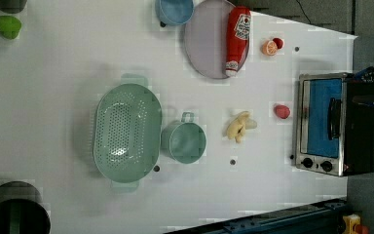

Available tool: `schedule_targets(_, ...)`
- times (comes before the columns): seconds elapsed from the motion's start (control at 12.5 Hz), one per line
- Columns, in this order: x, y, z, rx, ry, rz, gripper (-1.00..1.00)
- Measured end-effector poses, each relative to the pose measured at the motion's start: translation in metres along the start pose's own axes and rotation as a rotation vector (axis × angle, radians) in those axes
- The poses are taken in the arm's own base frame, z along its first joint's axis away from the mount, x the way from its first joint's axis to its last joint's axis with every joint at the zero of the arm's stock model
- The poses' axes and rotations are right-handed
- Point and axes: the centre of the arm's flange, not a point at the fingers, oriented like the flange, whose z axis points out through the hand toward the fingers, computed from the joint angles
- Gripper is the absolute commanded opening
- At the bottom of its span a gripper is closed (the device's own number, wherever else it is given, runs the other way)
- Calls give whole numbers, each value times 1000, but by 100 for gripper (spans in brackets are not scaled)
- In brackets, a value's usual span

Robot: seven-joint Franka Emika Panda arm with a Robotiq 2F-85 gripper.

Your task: Pick banana from table and place on oven.

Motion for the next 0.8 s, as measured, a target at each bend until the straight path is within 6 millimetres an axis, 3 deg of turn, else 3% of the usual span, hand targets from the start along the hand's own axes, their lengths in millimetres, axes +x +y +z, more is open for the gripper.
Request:
schedule_targets(0.08,-22,33,8,-45,-38,19,59)
schedule_targets(0.24,-64,99,-8,-53,-74,64,99)
schedule_targets(0.4,-85,137,-31,20,-54,86,100)
schedule_targets(0.56,-81,143,-52,73,20,105,100)
schedule_targets(0.64,-74,139,-52,101,40,116,100)
schedule_targets(0.8,-57,123,-31,104,69,115,100)
